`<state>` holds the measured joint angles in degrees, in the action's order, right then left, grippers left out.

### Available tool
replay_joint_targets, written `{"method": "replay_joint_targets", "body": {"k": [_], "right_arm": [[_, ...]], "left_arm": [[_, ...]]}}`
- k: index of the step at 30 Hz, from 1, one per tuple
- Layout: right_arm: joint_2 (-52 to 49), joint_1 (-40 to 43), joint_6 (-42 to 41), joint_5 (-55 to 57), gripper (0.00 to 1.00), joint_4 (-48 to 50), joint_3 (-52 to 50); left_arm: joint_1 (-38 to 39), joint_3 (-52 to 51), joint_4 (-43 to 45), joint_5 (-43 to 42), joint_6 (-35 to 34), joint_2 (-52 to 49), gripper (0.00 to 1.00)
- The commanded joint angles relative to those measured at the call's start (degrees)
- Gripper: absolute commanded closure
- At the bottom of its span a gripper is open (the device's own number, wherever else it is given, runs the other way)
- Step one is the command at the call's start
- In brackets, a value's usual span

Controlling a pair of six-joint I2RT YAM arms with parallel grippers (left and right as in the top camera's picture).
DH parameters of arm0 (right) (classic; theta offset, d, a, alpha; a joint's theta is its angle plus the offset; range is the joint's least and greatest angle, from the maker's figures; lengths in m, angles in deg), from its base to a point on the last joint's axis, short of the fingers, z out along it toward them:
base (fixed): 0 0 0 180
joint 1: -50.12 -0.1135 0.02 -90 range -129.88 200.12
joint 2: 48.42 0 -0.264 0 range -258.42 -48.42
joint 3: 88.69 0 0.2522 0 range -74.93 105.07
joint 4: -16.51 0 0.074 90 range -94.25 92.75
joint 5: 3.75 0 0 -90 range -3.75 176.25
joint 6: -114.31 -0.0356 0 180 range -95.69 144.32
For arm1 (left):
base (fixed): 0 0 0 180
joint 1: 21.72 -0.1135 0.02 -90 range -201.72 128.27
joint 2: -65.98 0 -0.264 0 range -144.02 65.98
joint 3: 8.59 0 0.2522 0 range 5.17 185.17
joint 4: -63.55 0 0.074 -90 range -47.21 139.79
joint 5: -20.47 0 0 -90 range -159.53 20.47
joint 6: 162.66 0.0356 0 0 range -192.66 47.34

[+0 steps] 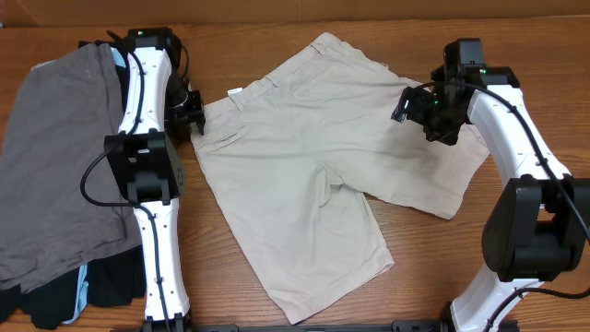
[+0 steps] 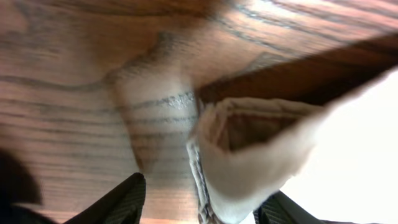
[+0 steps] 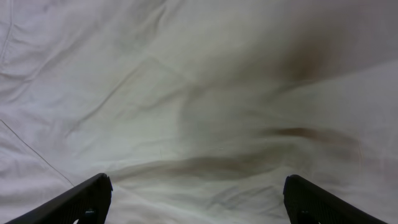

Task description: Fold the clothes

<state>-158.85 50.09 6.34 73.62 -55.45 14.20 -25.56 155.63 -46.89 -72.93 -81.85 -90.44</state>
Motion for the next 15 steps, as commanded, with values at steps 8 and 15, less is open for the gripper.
{"method": "replay_joint_targets", "body": {"k": [8, 15], "right_arm": [[2.2, 0.2, -2.2, -0.3, 0.13, -2.2, 0.2], [9.7, 0.1, -2.2, -0.5, 0.13, -6.2, 0.2]], "left_arm": [[0.2, 0.5, -0.2, 2.1, 0.0, 22.8, 0.35], [1.4, 0.5, -0.1, 1.4, 0.0, 32.4, 0.34]]}}
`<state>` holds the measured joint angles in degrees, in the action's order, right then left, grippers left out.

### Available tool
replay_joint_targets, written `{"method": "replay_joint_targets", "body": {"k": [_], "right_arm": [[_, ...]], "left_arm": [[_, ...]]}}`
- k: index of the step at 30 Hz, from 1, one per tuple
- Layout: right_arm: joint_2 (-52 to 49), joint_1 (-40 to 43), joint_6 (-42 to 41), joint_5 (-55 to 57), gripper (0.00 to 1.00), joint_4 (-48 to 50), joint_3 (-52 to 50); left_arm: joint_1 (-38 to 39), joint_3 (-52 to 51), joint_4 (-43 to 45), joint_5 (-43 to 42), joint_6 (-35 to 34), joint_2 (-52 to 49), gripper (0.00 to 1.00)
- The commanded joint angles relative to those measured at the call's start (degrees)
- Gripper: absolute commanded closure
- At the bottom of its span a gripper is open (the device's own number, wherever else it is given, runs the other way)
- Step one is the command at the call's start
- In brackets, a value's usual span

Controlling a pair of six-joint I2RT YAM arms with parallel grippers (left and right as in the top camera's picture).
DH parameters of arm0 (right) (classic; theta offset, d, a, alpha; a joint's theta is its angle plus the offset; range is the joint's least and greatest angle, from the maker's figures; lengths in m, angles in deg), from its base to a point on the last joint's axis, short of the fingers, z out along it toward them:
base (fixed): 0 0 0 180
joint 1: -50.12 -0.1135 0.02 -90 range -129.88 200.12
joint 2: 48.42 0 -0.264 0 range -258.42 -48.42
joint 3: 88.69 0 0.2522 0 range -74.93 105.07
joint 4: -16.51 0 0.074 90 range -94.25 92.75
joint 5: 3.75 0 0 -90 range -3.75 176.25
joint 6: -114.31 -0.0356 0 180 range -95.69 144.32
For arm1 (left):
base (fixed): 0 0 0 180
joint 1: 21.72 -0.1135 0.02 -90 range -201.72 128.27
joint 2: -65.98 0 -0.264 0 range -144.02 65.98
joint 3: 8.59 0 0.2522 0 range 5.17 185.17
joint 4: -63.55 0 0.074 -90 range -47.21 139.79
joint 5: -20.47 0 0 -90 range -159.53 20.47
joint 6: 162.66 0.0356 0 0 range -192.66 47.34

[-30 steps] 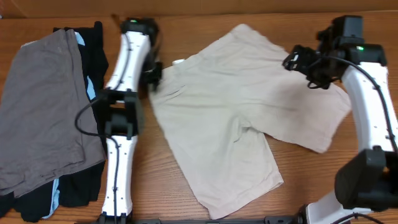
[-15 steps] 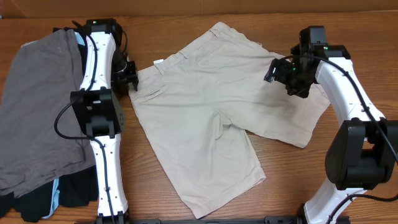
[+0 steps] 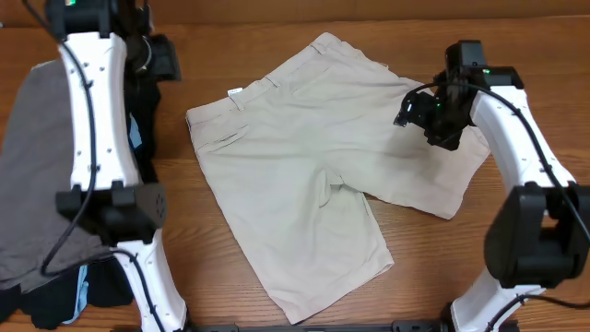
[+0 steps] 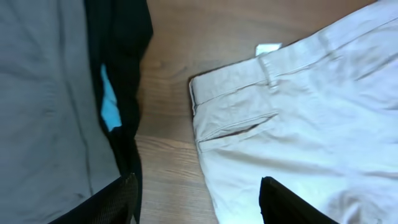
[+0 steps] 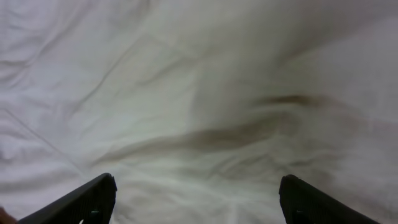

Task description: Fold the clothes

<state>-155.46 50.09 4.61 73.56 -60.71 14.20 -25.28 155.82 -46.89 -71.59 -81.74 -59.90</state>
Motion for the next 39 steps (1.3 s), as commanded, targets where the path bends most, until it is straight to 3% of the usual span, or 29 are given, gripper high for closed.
{"method": "replay_joint_targets", "body": {"k": [1, 8, 12, 18, 23, 29, 39], "right_arm": [[7.5, -0.2, -0.5, -0.5, 0.12, -1.9, 0.2], [10.4, -8.2, -0.5, -0.4, 0.12, -8.4, -0.3], [10.3, -16.7, -1.4, 0.2, 0.12, -4.3, -5.0], [10.1, -25.7, -10.3, 5.4, 0.12, -0.6, -16.6], [10.1, -27.0, -17.4, 5.6, 0.13, 0.0, -24.8], [10.1, -27.0, -17.9, 5.7, 0.14, 5.6, -30.8], [10.1, -26.9, -21.1, 11.6, 0.29, 8.5, -35.1]], "left_arm": [[1.5, 0.3, -0.1, 0.1, 0.0, 3.1, 0.33], [4.8, 0.3, 1.6, 1.2, 1.9, 9.0, 0.25], [4.7, 0.3, 4.1, 1.2, 1.8, 10.1, 0.20], [3.7, 0.3, 5.6, 1.7, 1.8, 10.0, 0.17], [3.5, 0.3, 5.5, 3.8, 1.8, 9.9, 0.15], [3.5, 0.3, 6.0, 4.0, 1.8, 9.9, 0.12], [3.5, 0.3, 6.6, 4.0, 1.8, 9.7, 0.09]]}}
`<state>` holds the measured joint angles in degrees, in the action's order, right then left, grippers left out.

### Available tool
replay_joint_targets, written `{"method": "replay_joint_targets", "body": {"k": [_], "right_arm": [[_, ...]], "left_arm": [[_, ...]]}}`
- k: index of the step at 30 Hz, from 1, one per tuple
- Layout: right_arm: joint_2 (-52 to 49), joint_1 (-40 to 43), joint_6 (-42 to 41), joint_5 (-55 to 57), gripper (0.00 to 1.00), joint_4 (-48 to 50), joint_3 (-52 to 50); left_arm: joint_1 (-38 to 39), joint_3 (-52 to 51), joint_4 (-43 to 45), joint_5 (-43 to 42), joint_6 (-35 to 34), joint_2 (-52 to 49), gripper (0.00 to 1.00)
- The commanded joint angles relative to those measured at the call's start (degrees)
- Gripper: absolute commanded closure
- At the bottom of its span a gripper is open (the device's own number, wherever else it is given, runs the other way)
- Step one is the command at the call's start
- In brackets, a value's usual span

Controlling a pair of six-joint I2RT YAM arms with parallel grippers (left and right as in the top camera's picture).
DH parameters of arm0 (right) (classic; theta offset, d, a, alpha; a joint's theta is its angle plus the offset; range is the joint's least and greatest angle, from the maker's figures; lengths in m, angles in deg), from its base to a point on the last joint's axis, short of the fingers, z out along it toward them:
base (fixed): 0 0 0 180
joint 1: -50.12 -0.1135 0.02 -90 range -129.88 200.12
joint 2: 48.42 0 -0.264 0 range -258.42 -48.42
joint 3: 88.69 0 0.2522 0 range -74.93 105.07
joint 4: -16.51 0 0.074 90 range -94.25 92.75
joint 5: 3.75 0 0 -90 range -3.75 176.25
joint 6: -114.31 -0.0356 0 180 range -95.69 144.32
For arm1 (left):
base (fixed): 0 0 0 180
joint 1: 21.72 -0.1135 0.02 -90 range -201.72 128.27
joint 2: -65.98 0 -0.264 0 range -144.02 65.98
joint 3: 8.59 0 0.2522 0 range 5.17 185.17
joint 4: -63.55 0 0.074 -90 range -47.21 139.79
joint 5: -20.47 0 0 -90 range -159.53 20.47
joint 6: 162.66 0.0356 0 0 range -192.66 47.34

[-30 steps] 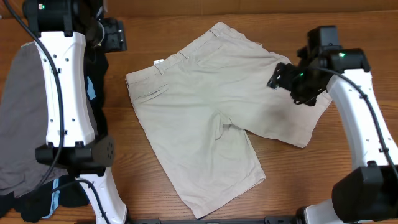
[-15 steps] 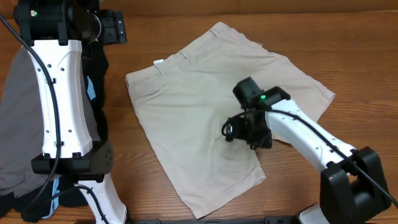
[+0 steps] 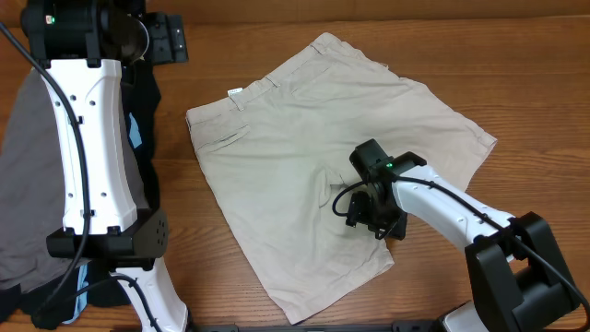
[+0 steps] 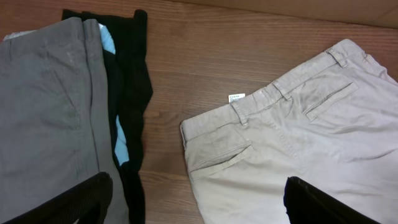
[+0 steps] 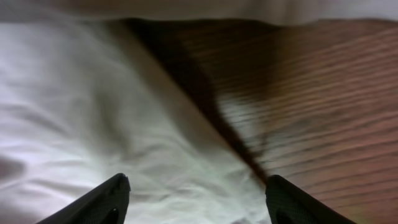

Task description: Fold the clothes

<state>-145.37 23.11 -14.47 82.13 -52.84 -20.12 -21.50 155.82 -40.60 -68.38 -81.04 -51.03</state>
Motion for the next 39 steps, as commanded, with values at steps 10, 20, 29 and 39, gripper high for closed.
{"method": "replay_joint_targets", "body": {"k": [10, 20, 29, 39], "right_arm": [[0.0, 0.3, -3.4, 3.2, 0.96, 3.6, -3.5], [0.1, 15.2, -0.1, 4.5, 0.96, -1.7, -3.2], [0.1, 37.2, 10.7, 1.2, 0.96, 6.9, -2.5], [0.1, 51.7, 21.3, -8.5, 0.91, 8.7, 2.0]], "left_arm": [[-0.3, 0.2, 0.4, 0.7, 1.1, 0.4, 0.07], [-0.2, 0.2, 0.5, 0.2, 1.1, -0.3, 0.08], [0.3, 0.2, 0.5, -5.3, 1.3, -5.3, 0.09], [6.5, 0.2, 4.3, -16.5, 13.9, -16.4, 0.07]]}}
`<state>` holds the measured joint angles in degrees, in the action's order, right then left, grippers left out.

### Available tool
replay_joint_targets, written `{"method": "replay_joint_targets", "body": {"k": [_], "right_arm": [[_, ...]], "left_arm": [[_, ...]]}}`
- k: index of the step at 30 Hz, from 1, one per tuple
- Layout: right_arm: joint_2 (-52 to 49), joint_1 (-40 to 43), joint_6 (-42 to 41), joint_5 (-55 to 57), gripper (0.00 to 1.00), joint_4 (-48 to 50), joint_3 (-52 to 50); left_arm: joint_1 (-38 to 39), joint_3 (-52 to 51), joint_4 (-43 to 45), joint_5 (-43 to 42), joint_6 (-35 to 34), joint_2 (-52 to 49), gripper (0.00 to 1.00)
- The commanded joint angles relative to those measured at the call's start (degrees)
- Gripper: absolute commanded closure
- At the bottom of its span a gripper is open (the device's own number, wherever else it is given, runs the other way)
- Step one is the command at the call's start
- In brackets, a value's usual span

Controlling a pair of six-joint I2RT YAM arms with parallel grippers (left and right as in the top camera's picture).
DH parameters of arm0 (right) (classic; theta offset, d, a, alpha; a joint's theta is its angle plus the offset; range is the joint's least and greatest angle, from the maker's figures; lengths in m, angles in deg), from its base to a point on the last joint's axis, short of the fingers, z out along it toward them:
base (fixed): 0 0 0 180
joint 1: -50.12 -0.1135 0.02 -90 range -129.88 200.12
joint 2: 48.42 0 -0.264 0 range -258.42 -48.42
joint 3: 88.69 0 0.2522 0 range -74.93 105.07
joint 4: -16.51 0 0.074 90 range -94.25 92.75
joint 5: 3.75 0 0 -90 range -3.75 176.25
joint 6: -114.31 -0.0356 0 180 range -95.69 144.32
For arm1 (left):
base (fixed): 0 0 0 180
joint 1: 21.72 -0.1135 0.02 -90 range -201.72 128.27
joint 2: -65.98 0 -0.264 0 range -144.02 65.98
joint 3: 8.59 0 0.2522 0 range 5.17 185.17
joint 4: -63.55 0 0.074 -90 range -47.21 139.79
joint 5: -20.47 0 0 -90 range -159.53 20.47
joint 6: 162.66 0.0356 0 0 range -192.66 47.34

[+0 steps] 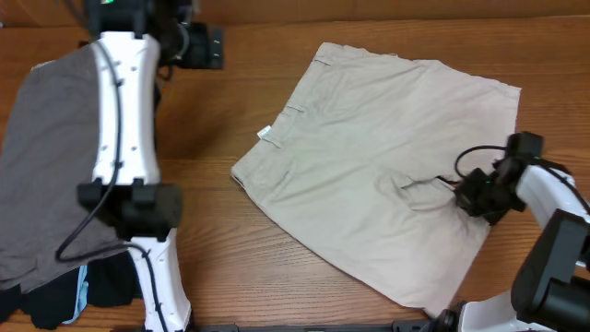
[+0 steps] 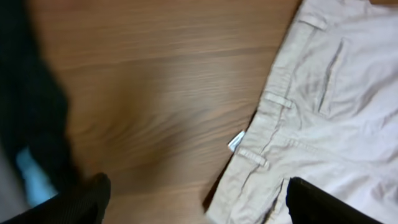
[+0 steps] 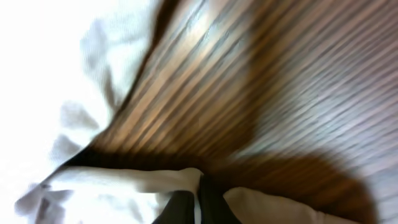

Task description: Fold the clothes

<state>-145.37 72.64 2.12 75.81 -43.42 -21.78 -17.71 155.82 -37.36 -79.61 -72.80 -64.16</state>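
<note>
Beige shorts [image 1: 369, 157] lie spread on the wooden table, waistband toward the left, legs toward the right. My right gripper [image 1: 472, 195] sits low at their right side, near a crease between the legs. In the right wrist view it [image 3: 198, 202] is shut on a fold of the beige cloth [image 3: 149, 180]. My left gripper [image 1: 205, 46] hangs high over the table's back left, open, nothing between its fingers [image 2: 78, 200]. The left wrist view shows the shorts' waistband and white tag [image 2: 236, 140] below it.
A grey garment [image 1: 46, 157] lies spread at the far left, with a black and light blue one [image 1: 64, 293] under its near edge. The left arm's white links [image 1: 124, 120] stand over the left part of the table [image 1: 212, 267].
My right gripper was open by the crotch of the shorts; now it is shut on their cloth further right. The shorts lie turned and shifted right. The left gripper is slightly further right.
First my left gripper was low at the waistband's left corner and the right was open over the right leg. Then the left was raised to the back left. The right later stood at the crotch, and now holds the cloth with the shorts shifted right.
</note>
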Motion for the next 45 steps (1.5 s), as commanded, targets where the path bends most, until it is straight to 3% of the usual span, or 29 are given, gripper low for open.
{"method": "replay_joint_targets", "body": {"k": [1, 2, 3, 4, 5, 6, 15, 23, 35, 40, 45], "right_arm": [[0.1, 3.1, 5.2, -2.6, 0.82, -1.9, 5.1], [0.1, 3.8, 5.6, -2.9, 0.69, -3.1, 6.5], [0.1, 4.5, 6.1, -3.4, 0.63, -4.8, 8.4], [0.1, 4.9, 6.2, -3.5, 0.47, -6.1, 9.9], [0.1, 5.2, 6.4, -3.5, 0.18, -7.7, 11.8], [0.1, 5.3, 7.6, -3.9, 0.02, -10.0, 14.4], [0.2, 3.1, 9.6, -4.3, 0.00, -20.3, 28.0], [0.1, -0.8, 9.6, -4.3, 0.02, -19.1, 28.3], [0.1, -2.6, 9.6, -4.3, 0.03, -18.7, 28.3], [0.1, -2.6, 9.6, -4.3, 0.04, -18.7, 28.3], [0.1, -2.6, 9.6, -4.3, 0.04, -18.7, 28.3]], "left_arm": [[3.8, 0.2, 2.0, -5.3, 6.4, -4.6, 0.07], [4.9, 0.2, 2.8, -5.3, 7.2, -5.9, 0.06], [6.1, 0.2, 3.8, -5.4, 8.1, -7.6, 0.06], [7.0, 0.2, 4.5, -5.5, 8.9, -8.6, 0.05], [8.2, 0.2, 5.3, -5.6, 10.0, -10.1, 0.05], [9.6, 0.2, 6.6, -5.9, 11.5, -11.8, 0.05], [16.2, 0.2, 12.0, -5.7, 16.0, -20.5, 0.06], [18.4, 0.2, 15.1, -4.2, 17.4, -23.5, 0.18], [18.6, 0.2, 14.1, -1.9, 17.3, -27.8, 0.28], [18.6, 0.2, 13.4, 3.8, 11.5, -29.9, 0.27], [18.1, 0.2, 10.7, 14.7, -0.2, -31.2, 0.29]]}}
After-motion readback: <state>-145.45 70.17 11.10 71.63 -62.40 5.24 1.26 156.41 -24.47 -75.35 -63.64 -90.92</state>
